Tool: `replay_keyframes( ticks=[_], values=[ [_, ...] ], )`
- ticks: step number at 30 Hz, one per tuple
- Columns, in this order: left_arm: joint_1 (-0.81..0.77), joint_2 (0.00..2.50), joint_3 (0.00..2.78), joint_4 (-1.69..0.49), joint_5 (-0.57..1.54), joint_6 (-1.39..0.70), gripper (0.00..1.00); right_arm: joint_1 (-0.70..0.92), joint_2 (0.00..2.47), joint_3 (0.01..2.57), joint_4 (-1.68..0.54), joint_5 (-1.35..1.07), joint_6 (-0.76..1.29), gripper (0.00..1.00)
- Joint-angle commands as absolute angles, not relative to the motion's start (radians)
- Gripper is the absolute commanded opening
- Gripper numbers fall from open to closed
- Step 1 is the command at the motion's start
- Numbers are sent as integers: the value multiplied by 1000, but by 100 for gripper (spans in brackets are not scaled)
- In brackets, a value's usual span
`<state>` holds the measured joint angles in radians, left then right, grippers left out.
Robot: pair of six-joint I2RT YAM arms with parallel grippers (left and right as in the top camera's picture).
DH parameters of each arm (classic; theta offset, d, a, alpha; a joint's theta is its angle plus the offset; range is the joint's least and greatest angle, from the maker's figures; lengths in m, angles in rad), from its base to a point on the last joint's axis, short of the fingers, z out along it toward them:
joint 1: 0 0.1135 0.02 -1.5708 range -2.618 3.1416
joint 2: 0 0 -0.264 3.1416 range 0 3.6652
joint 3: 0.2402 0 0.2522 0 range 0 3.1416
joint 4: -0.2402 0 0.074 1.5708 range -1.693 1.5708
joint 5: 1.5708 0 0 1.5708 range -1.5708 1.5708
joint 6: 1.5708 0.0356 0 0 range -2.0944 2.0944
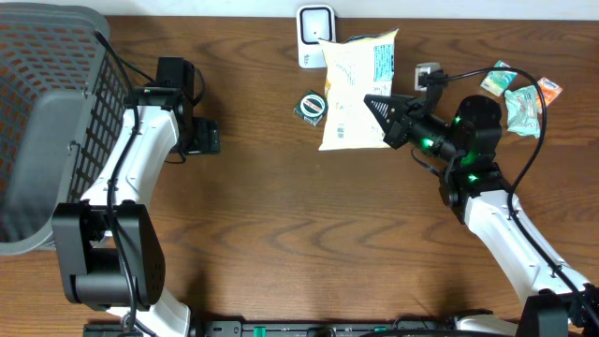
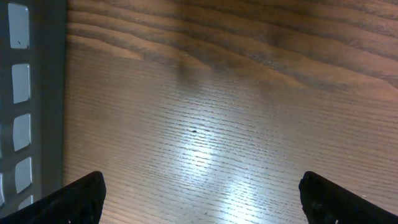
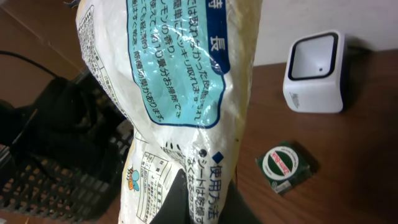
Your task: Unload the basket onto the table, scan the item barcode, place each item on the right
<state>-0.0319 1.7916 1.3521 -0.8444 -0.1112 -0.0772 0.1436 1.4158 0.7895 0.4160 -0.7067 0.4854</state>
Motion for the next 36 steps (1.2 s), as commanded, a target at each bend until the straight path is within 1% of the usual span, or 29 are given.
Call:
replay_keyframes(
  ticks=[1,11,19,24,28,31,36],
  values=[
    [-31,1792,1349,-848,-117,-72,98,162,1397,799,418,-694,463,1],
    [-31,1792,1349,-848,-117,-72,98,196,1397,799,387,-616,462,1],
    [-31,1792,1349,-848,-117,-72,98,199,1397,799,306,-552,424,1],
    [-31,1792,1349,-848,-117,-72,98,220,1397,805,67,-206,282,1],
    [-31,1792,1349,-848,-117,-72,98,233,1397,854,-38,-136,218,1],
    [-31,1792,1349,-848,-117,-72,98,253,1398,926,-144,-12,154,1],
    [-31,1792,1349,-848,-117,-72,98,323,1412,1071,-345,356,15,1]
  ],
)
